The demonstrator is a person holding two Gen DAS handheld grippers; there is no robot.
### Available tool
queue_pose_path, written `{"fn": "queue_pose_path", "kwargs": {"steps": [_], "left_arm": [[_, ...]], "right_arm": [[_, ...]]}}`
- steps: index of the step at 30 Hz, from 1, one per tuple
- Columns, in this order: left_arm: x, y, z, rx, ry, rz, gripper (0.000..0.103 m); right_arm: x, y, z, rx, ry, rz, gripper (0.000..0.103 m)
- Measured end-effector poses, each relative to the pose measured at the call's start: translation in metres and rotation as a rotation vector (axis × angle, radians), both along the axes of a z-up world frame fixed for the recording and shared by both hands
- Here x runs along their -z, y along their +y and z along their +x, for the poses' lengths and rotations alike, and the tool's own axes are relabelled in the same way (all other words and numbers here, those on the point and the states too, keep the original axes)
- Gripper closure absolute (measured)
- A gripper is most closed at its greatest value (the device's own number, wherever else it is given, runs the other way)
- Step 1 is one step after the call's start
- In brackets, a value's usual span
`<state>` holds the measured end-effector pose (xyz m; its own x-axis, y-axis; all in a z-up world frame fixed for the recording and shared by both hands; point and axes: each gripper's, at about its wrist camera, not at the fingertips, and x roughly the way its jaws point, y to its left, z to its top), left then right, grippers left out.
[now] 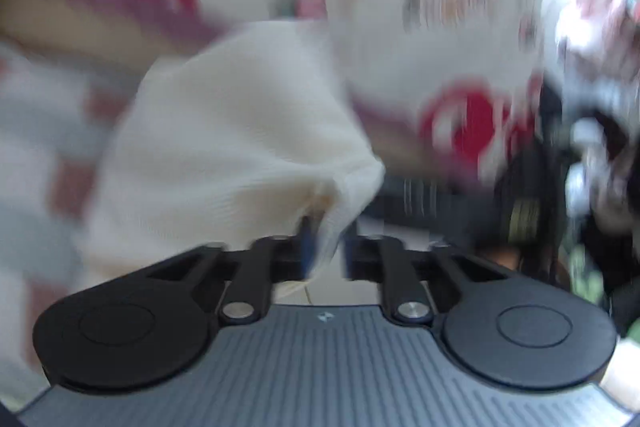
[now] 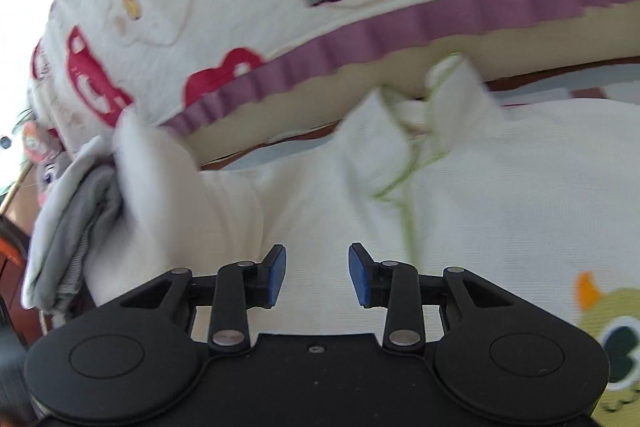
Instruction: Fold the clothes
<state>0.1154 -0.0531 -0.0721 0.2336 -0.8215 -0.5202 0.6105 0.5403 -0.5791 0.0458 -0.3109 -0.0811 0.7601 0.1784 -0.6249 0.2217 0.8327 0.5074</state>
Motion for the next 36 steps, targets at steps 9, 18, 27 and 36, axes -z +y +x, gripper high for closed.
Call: {"fn": "queue_pose_path", "kwargs": {"steps": [9, 18, 27, 36], "left_arm": [[0.023, 0.065, 0.051, -0.253, 0.132, 0.04, 0.058], [0.071, 0.111, 0.08, -0.334, 0.471, -0.013, 0.06], [0.099, 0.083, 0.083, -0.403, 0.436, -0.096, 0.061], [0.003, 0.089, 0.046, -0.543, -0.2, -0.018, 0.101]], "right_arm": [[0.007, 0.009, -0.012, -0.011, 0.026, -0.222, 0.061], [0.013, 0.103, 0.008, -0.468, 0.007, -0.444, 0.049], [0.031, 0.114, 0.001, -0.473, 0.079, -0.606, 0.049], [0.035, 0.088, -0.018, -0.317, 0.106, -0.693, 0.046]]}}
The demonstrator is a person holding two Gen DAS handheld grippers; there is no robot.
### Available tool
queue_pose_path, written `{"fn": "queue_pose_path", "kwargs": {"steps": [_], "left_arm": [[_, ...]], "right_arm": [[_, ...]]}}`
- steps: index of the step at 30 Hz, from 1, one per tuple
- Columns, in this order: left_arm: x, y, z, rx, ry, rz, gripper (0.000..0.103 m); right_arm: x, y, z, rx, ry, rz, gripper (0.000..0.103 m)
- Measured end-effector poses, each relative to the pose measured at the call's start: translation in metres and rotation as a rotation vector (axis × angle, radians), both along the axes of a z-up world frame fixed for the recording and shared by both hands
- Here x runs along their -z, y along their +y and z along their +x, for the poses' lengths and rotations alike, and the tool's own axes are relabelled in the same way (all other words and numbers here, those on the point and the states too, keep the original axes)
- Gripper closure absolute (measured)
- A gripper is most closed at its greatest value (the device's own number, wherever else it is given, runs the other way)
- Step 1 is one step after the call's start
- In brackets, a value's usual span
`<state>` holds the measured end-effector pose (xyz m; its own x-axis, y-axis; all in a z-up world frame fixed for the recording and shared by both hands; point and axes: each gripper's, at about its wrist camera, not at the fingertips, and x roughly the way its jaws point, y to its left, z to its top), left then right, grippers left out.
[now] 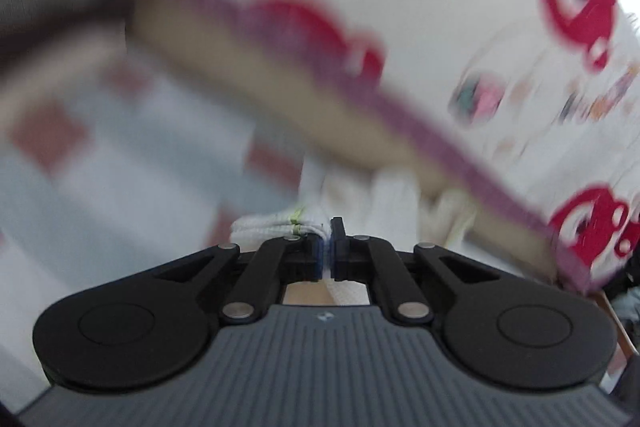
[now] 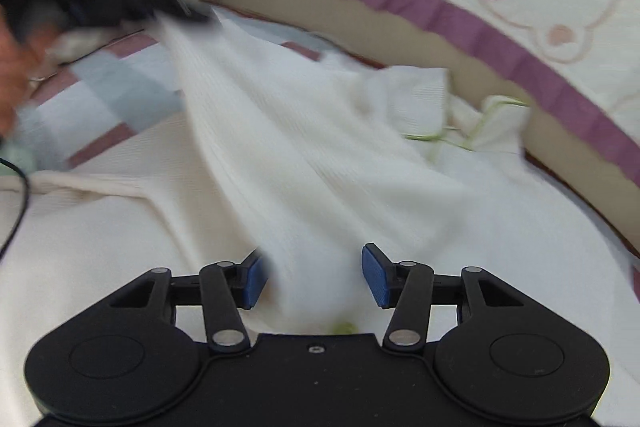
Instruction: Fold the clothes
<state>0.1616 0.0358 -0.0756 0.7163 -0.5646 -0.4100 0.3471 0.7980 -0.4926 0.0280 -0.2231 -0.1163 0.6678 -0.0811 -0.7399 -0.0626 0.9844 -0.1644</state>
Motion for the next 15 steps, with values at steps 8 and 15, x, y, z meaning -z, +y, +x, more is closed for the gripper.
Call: {"fn": "queue_pose_path", "kwargs": {"steps": [8, 15], "left_arm": [[-0.052, 0.021, -0.005, -0.123, -0.292, 0.267, 0.101], [-0.154, 0.118, 0.025, -0.339, -0.507, 0.429, 0.101]], "right_arm": [[-0.019, -0.032, -0.006, 0.003, -0.093, 0.414, 0.03], [-0.016, -0.042, -0.006, 0.076, -0.094, 0.504, 0.03]]}}
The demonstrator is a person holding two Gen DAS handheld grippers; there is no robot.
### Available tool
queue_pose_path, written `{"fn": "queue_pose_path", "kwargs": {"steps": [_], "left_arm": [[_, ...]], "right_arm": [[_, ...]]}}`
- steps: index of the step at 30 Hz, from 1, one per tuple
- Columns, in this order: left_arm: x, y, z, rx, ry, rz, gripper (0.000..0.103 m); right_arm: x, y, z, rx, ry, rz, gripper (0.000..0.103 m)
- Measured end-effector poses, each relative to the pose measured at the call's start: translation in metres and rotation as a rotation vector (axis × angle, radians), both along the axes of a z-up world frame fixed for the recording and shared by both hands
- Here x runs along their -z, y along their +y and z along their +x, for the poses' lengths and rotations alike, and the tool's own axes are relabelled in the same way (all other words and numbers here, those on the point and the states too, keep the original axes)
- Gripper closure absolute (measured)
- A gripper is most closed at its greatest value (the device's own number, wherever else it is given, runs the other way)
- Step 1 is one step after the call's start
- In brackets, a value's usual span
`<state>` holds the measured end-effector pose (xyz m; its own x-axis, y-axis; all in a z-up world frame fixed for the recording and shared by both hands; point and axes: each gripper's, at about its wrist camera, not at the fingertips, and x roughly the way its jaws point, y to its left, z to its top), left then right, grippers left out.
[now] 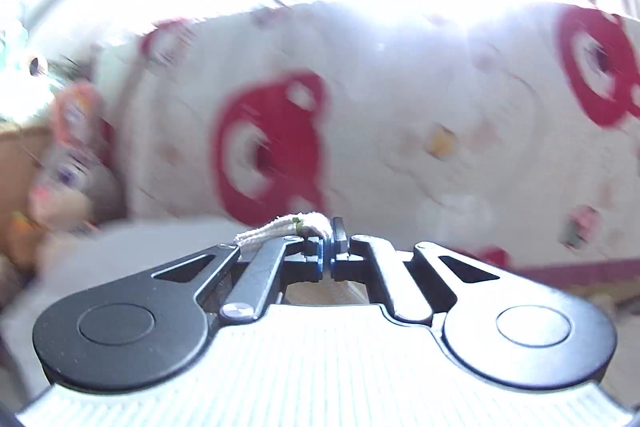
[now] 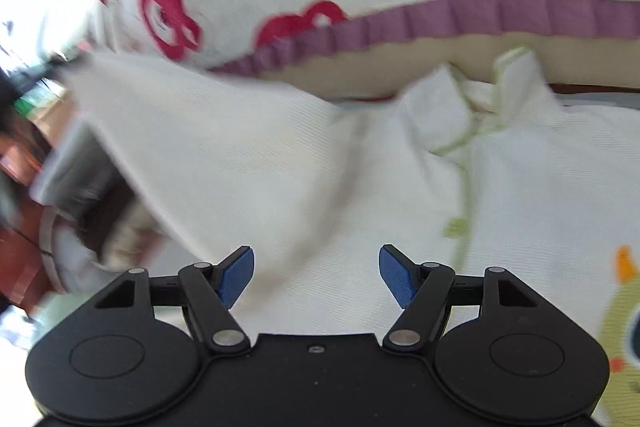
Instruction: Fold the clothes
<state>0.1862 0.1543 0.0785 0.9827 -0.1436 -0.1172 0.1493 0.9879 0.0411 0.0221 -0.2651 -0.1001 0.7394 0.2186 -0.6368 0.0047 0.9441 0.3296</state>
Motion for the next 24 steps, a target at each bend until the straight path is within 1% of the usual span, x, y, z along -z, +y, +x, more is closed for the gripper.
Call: {"fn": "queue_pose_path", "kwargs": {"steps": [2, 3, 4, 6, 8, 11, 12, 13, 14, 16, 18, 20, 22, 24], "left_arm": [[-0.018, 0.037, 0.005, -0.117, -0.044, 0.031, 0.101], [-0.024, 0.053, 0.01, -0.173, -0.049, 0.05, 0.101], [-0.025, 0.068, 0.017, -0.207, -0.026, 0.049, 0.1], [-0.021, 0.093, 0.037, -0.249, 0.062, 0.029, 0.1], [-0.01, 0.107, 0.053, -0.277, 0.134, 0.031, 0.1], [0.01, 0.116, 0.066, -0.311, 0.196, 0.048, 0.1], [0.015, 0.119, 0.069, -0.331, 0.211, 0.044, 0.098], [0.018, 0.123, 0.07, -0.356, 0.225, 0.036, 0.094], [0.02, 0.127, 0.068, -0.382, 0.243, 0.012, 0.094], [0.021, 0.135, 0.057, -0.434, 0.271, -0.047, 0.082], [0.017, 0.134, 0.043, -0.467, 0.261, -0.061, 0.076], [0.009, 0.119, 0.021, -0.442, 0.211, -0.052, 0.074], [0.002, 0.1, -0.002, -0.412, 0.156, -0.047, 0.06], [-0.001, 0.074, -0.024, -0.359, 0.113, -0.061, 0.057]], "right_arm": [[0.01, 0.006, 0.002, 0.001, 0.049, -0.137, 0.03], [0.015, 0.006, 0.003, -0.002, 0.07, -0.173, 0.03], [0.021, 0.005, 0.003, -0.005, 0.088, -0.178, 0.03], [0.03, 0.003, 0.002, -0.008, 0.108, -0.158, 0.029], [0.033, 0.002, -0.002, -0.001, 0.098, -0.15, 0.028], [0.032, 0.006, -0.002, 0.0, 0.102, -0.154, 0.028], [0.032, 0.007, -0.002, -0.001, 0.104, -0.151, 0.028], [0.033, 0.007, -0.002, -0.004, 0.106, -0.144, 0.028], [0.033, 0.007, -0.002, -0.007, 0.108, -0.138, 0.028], [0.033, 0.006, -0.001, -0.013, 0.109, -0.117, 0.027], [0.034, 0.006, -0.002, -0.024, 0.107, -0.091, 0.025], [0.033, 0.006, 0.0, -0.053, 0.106, -0.054, 0.022], [0.032, 0.006, 0.005, -0.107, 0.113, 0.021, 0.022], [0.031, 0.006, 0.01, -0.149, 0.126, 0.091, 0.022]]}}
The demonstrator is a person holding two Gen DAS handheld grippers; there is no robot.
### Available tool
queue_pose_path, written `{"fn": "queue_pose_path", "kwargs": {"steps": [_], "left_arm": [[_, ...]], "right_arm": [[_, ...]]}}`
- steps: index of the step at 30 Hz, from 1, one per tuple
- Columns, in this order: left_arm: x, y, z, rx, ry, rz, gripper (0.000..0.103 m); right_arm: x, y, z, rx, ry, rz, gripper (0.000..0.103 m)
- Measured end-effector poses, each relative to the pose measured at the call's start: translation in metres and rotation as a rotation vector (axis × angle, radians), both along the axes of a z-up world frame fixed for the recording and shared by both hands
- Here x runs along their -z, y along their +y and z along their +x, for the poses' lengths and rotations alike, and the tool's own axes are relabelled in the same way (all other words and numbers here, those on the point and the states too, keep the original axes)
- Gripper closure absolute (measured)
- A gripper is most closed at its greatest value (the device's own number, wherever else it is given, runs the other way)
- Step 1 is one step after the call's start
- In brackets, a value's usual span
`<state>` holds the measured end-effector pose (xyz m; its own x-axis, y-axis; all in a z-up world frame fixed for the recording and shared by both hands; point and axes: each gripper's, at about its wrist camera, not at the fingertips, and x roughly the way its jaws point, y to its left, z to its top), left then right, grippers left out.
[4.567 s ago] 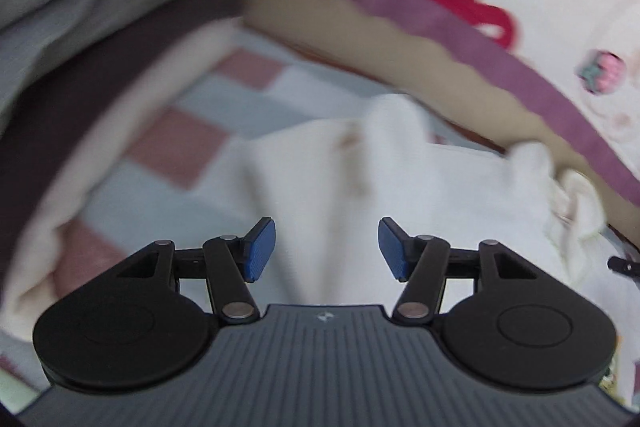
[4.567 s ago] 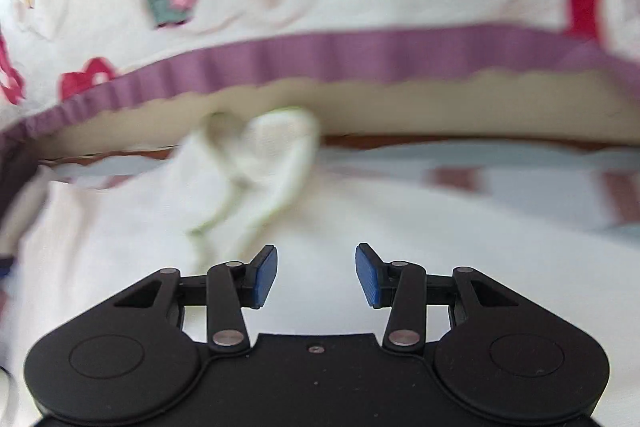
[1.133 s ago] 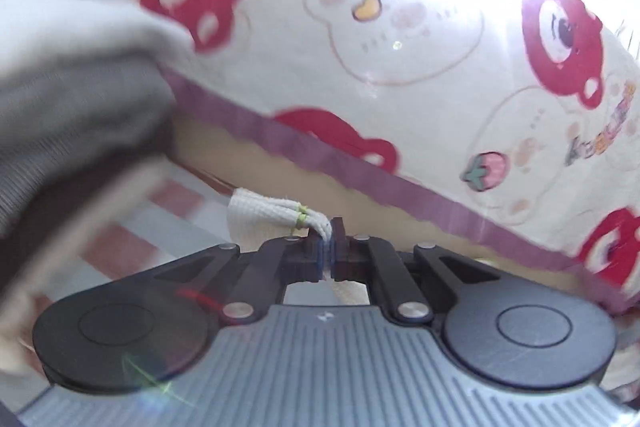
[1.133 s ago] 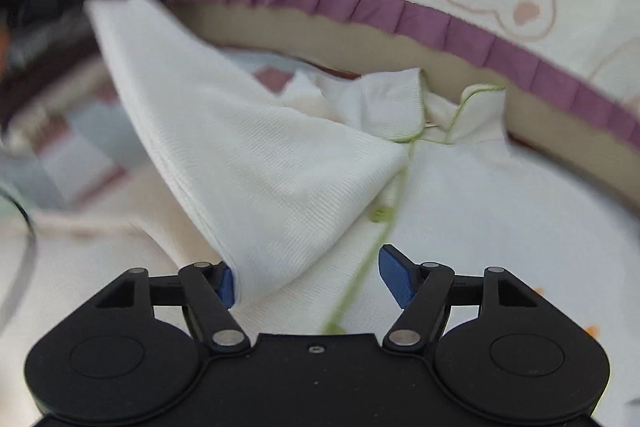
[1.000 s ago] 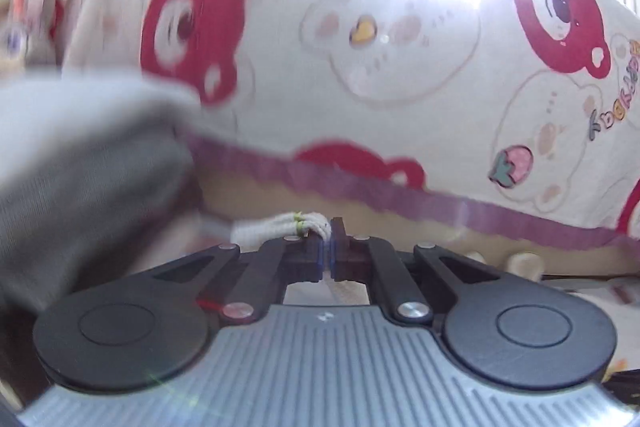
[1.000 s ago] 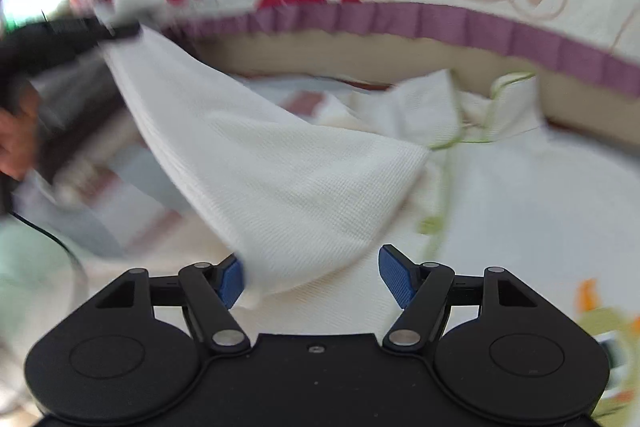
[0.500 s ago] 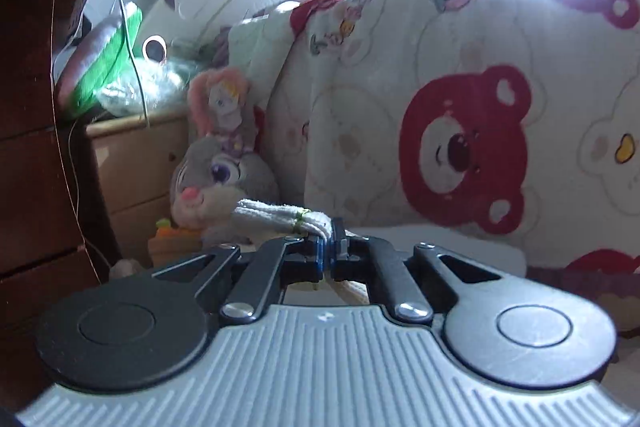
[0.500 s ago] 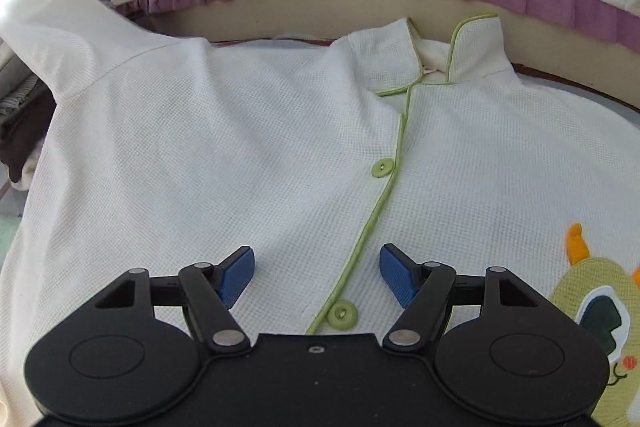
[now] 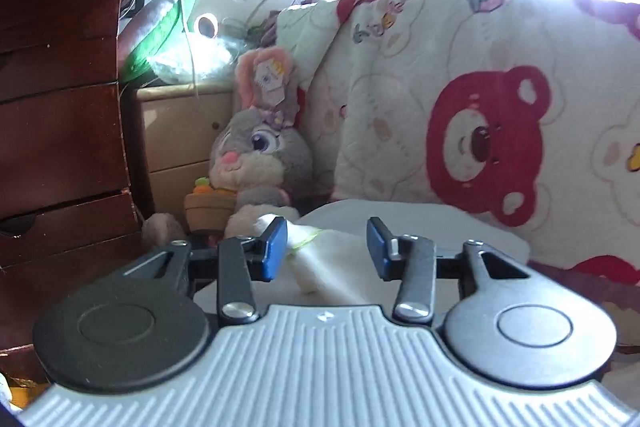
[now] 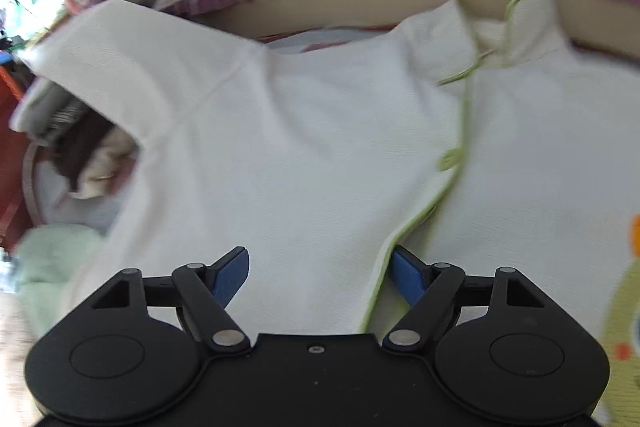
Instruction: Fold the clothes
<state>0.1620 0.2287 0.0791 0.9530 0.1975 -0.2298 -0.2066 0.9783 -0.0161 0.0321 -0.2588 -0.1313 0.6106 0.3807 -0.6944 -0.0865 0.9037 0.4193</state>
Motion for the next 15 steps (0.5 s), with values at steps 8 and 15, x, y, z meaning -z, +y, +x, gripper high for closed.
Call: {"fn": "queue_pose_path", "kwargs": {"steps": [8, 15], "left_arm": [[0.059, -0.148, -0.01, 0.54, 0.184, -0.114, 0.054], [0.134, -0.319, 0.05, 0.919, 0.497, -0.032, 0.053]], "right_arm": [[-0.033, -0.036, 0.031, 0.065, -0.037, 0.065, 0.022], [-0.07, -0.104, 0.069, 0.179, -0.081, -0.021, 0.022]]}}
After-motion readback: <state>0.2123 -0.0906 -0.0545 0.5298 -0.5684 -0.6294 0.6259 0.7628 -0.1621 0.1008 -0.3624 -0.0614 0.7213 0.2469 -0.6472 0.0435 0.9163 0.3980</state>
